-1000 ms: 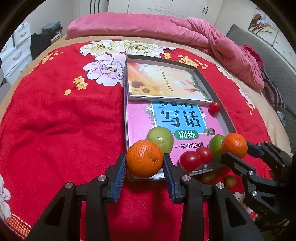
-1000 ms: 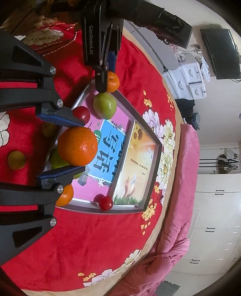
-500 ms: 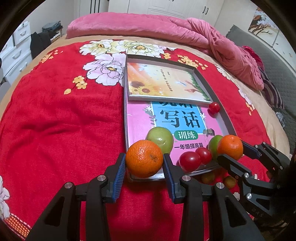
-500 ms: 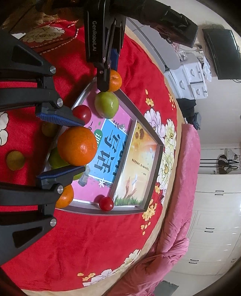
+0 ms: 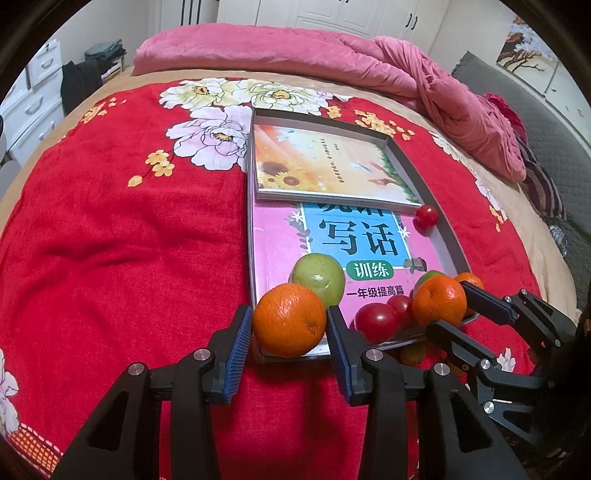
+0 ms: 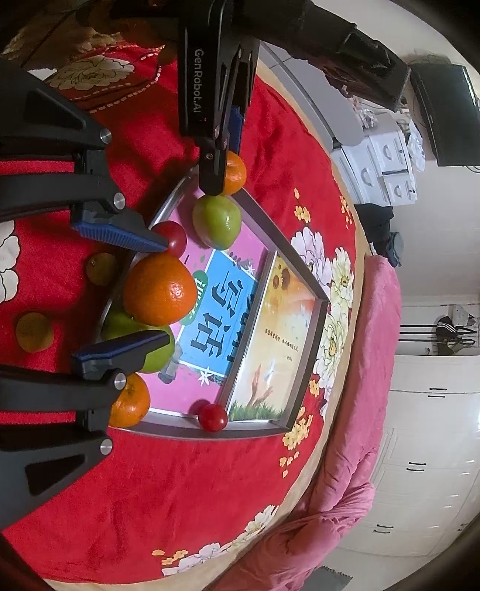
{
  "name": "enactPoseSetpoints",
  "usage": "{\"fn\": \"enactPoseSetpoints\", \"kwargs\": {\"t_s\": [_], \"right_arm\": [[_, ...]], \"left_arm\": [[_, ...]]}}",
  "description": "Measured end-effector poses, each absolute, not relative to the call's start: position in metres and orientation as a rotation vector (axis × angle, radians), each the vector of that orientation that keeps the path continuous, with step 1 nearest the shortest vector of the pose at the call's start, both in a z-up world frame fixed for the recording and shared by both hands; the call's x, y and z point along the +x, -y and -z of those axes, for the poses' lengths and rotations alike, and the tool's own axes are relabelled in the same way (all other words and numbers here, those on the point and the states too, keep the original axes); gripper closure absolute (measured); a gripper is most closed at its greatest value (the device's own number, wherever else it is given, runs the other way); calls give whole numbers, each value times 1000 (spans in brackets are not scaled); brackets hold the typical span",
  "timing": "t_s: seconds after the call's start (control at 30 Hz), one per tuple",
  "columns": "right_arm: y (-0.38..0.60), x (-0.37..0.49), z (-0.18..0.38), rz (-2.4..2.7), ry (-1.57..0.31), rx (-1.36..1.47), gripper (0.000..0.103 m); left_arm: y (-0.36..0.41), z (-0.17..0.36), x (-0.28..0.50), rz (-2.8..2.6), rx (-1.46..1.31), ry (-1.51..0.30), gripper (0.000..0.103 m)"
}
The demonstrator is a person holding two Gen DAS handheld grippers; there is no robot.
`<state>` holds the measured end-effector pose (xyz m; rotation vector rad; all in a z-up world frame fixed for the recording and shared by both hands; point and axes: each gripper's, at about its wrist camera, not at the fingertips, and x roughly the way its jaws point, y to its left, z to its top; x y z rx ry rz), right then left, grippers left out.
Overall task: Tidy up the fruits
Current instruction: 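Lower both oranges into the tray and open both tools, then withdraw both tools from the tray toward the kiwis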
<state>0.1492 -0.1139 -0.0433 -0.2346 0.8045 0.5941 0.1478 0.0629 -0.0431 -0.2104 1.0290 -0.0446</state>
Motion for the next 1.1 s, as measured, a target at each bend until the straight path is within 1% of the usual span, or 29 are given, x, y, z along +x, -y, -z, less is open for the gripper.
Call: {"fn": "enactPoseSetpoints", "kwargs": {"t_s": [0.07, 0.17, 0.3, 0.4, 0.53, 0.67, 0.7, 0.73, 0.77, 0.83, 0.93, 1.03, 1.07, 1.1], "right_arm": [[115, 149, 42, -589, -801, -229, 53], [118, 149, 39, -585, -794, -213, 49], [121, 150, 35, -577, -790, -200, 48], [123, 149, 33, -571, -786, -188, 42], [125, 148, 27, -567, -769, -172, 40], [130, 145, 20, -557, -745, -147, 34], [132, 145, 18, -552, -738, -139, 34], [134, 144, 16, -549, -733, -134, 34], [136, 144, 13, -545, -724, -124, 34], [140, 143, 8, -537, -709, -111, 33], [148, 142, 0, -522, -687, -84, 25], [157, 140, -8, -507, -664, -60, 24], [160, 140, -10, -500, -661, -54, 24], [164, 139, -13, -492, -656, -46, 24]], "left_arm": [[-63, 42, 147, 46, -209, -1026, 60], [-62, 39, 146, 46, -206, -1020, 55], [-61, 37, 146, 47, -207, -1019, 54], [-61, 36, 145, 47, -209, -1017, 54], [-62, 32, 144, 44, -208, -1010, 54], [-62, 26, 142, 47, -209, -1000, 53], [-62, 24, 141, 47, -209, -995, 52], [-62, 22, 140, 48, -209, -992, 48], [-62, 19, 139, 47, -211, -987, 40], [-62, 14, 137, 52, -217, -971, 39], [-61, 6, 135, 61, -218, -953, 39], [-60, -5, 132, 75, -221, -927, 38], [-60, -9, 130, 81, -225, -917, 36], [-59, -11, 129, 85, -227, -911, 32]]}}
